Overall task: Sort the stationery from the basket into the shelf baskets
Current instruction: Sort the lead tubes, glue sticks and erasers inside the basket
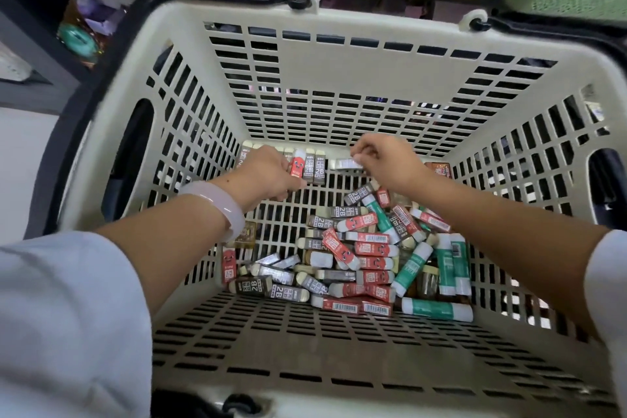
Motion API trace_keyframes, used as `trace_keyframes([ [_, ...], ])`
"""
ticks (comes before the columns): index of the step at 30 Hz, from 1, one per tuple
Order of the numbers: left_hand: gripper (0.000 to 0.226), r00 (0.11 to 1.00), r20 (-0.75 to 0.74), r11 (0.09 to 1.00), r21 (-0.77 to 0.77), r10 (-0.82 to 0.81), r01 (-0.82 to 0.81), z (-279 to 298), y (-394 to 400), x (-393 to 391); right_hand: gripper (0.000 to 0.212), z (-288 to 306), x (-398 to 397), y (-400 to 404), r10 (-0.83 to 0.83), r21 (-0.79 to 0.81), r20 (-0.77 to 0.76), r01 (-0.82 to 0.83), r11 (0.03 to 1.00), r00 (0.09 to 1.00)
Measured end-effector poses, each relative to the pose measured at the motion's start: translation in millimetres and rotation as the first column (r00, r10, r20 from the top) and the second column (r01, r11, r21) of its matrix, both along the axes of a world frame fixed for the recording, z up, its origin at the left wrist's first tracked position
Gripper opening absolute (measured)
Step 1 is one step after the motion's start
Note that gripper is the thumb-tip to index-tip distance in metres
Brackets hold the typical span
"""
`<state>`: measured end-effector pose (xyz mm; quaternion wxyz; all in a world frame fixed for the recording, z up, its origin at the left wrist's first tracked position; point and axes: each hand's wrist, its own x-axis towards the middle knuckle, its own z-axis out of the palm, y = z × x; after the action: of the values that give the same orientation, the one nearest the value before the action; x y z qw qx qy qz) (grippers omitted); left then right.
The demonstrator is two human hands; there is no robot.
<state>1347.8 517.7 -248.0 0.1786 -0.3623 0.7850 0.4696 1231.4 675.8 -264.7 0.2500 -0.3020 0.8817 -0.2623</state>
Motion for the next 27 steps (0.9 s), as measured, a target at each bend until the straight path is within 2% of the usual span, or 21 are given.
trace_keyframes([
  [3, 0.018, 1.000, -0.012, 1.000, 0.008, 0.008, -0.008, -4, 2, -2, 0.009, -8, 9, -16, -0.258, 0.032, 0.058, 0.256, 0.966, 0.964],
  [6, 0.013, 0.998, -0.033, 0.995, 0.086, 0.053, -0.050, -6, 3, -3, 0.020, -18, 22, -28, -0.392, 0.163, 0.115, 0.372, 0.914, 0.913],
  [9, 0.014, 0.996, -0.042, 0.980, 0.186, 0.082, -0.073, -6, 5, -3, 0.018, -21, 26, -29, -0.456, 0.126, 0.185, 0.439, 0.889, 0.870],
  [12, 0.011, 0.992, -0.045, 0.964, 0.245, 0.116, -0.101, -4, 10, -3, 0.012, -22, 29, -33, -0.451, 0.104, 0.224, 0.438, 0.893, 0.864],
  [15, 0.024, 0.988, -0.041, 0.956, 0.261, 0.148, -0.132, -4, 12, -3, 0.014, -21, 32, -37, -0.403, 0.099, 0.252, 0.391, 0.915, 0.880],
  [17, 0.020, 0.980, -0.055, 0.944, 0.283, 0.190, -0.167, -4, 13, -2, 0.014, -16, 31, -33, -0.358, 0.098, 0.232, 0.345, 0.934, 0.904],
  [19, 0.021, 0.966, -0.095, 0.929, 0.312, 0.241, -0.201, -3, 15, -3, 0.023, -8, 29, -28, -0.329, -0.001, 0.242, 0.340, 0.941, 0.913],
  [21, 0.024, 0.946, -0.148, 0.910, 0.349, 0.289, -0.224, -2, 19, -4, 0.026, 1, 33, -25, -0.273, -0.137, 0.433, 0.362, 0.922, 0.859],
  [23, 0.022, 0.932, -0.210, 0.896, 0.401, 0.295, -0.192, -1, 22, -5, 0.027, 3, 38, -25, -0.224, -0.184, 0.613, 0.412, 0.892, 0.758],
  [24, 0.020, 0.933, -0.227, 0.894, 0.415, 0.278, -0.166, -2, 23, -6, 0.029, 1, 39, -26, -0.255, -0.166, 0.628, 0.447, 0.879, 0.735],
  [25, 0.017, 0.943, -0.231, 0.904, 0.408, 0.239, -0.129, -3, 24, -6, 0.031, -1, 38, -26, -0.323, -0.132, 0.580, 0.477, 0.869, 0.748],
  [26, 0.012, 0.961, -0.240, 0.947, 0.315, 0.135, -0.054, -5, 24, -5, 0.031, -4, 35, -25, -0.400, -0.093, 0.481, 0.499, 0.861, 0.780],
  [27, 0.007, 0.971, -0.234, 0.989, 0.125, -0.048, 0.079, -8, 22, -4, 0.028, -7, 31, -24, -0.451, -0.068, 0.368, 0.508, 0.859, 0.813],
])
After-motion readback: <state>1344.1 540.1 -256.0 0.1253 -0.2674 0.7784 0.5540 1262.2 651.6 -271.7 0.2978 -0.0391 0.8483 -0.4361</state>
